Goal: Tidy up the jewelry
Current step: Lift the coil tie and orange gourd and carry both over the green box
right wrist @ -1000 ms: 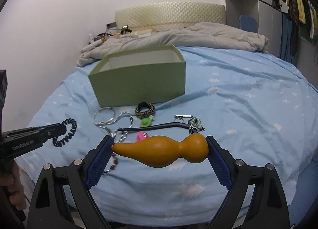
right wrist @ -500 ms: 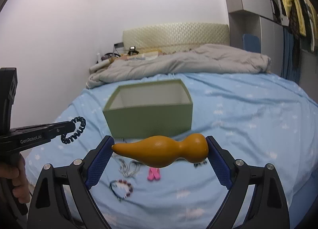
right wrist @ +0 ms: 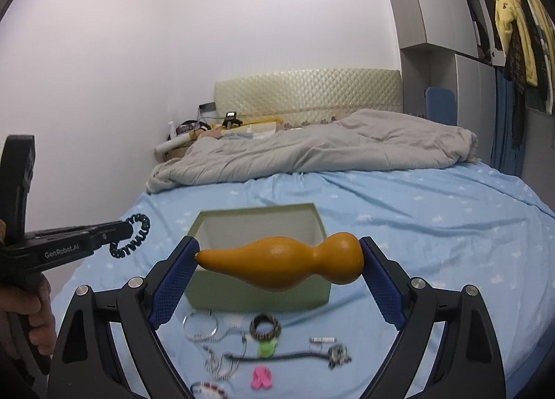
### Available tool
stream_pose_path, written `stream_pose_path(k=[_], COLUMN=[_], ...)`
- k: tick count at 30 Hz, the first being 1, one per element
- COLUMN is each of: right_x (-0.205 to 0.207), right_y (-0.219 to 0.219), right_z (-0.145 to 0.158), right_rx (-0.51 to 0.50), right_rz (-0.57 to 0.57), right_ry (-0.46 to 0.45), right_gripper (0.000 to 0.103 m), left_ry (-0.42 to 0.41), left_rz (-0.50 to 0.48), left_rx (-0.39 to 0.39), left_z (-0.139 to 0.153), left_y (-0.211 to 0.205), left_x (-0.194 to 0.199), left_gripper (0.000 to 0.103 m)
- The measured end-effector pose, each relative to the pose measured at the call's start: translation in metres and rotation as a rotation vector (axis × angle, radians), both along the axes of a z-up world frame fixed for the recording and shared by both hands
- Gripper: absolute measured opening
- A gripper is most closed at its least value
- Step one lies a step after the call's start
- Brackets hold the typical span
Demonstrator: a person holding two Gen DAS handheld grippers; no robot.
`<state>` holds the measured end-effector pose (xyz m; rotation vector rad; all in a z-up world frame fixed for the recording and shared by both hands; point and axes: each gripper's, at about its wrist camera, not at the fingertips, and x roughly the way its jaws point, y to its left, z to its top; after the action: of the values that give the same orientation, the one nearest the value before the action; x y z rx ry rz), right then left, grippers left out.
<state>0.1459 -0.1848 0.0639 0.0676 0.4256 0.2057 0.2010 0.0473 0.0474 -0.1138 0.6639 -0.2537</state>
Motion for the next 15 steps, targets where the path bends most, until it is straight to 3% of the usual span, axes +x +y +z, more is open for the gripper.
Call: stream_pose_path(k=[4, 10, 15], right_x=[0.03, 0.078, 0.141], right_y=[0.0, 0.013, 0.024], right_z=[0.009, 0.013, -0.01], right_rx=[0.01, -0.051, -0.094], right_rz=[0.012, 0.052, 0.119], right_ry=[0.044, 0.113, 0.31], right_gripper=[0.091, 0.091, 0.091], left_ry=[0.011, 0.089, 0.228], left_rz=[0.007, 0.004, 0.003], left_rx=[-0.01, -0.019, 0.005], left_z=[0.003, 0.0, -0.021], left_y=[0.002, 0.0, -0.005], left_x=[0.028, 0.071, 0.113], left_gripper=[0.009, 0.009, 0.009])
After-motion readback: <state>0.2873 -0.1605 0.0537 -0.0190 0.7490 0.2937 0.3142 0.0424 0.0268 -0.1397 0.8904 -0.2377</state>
